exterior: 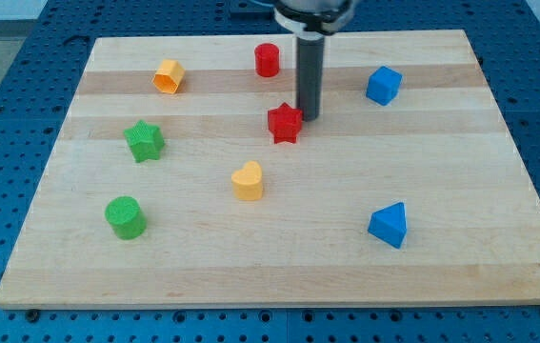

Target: Move blue cube towards top center

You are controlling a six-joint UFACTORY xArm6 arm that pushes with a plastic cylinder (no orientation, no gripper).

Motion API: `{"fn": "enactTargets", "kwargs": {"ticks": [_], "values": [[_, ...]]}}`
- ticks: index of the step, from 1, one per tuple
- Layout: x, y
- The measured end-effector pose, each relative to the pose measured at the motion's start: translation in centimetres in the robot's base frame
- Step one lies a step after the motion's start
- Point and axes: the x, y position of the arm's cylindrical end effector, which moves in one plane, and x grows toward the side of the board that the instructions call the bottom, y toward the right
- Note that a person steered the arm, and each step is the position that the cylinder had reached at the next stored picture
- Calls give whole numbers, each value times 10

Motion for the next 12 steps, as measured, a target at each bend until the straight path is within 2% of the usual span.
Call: {"fn": "enactTargets", "kwargs": {"ticks": [1, 2, 4, 5, 6, 8, 9, 12], "values": [[23, 49], [4, 96], [-26, 96], [-39, 126], [-60, 127], [-70, 18], [-85, 6], [-135, 30]]}}
